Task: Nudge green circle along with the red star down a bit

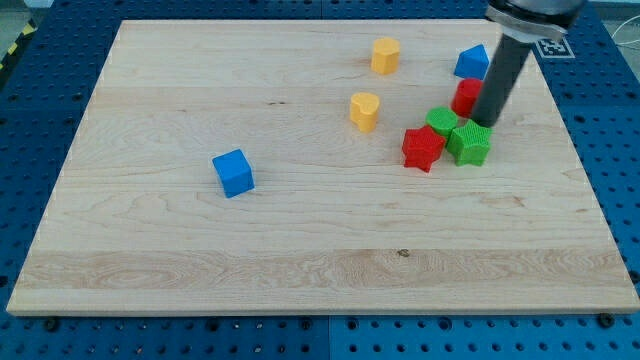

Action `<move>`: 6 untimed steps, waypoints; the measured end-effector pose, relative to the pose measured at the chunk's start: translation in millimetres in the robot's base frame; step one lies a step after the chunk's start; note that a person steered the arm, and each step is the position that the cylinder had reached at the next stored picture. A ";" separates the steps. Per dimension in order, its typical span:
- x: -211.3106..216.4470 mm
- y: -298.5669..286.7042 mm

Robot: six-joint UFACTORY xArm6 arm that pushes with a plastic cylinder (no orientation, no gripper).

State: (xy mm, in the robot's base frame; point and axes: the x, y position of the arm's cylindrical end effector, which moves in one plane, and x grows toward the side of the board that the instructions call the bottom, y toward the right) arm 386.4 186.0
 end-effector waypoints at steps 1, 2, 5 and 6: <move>-18.5 -6.5; -19.9 63.3; -52.0 80.6; -9.1 15.7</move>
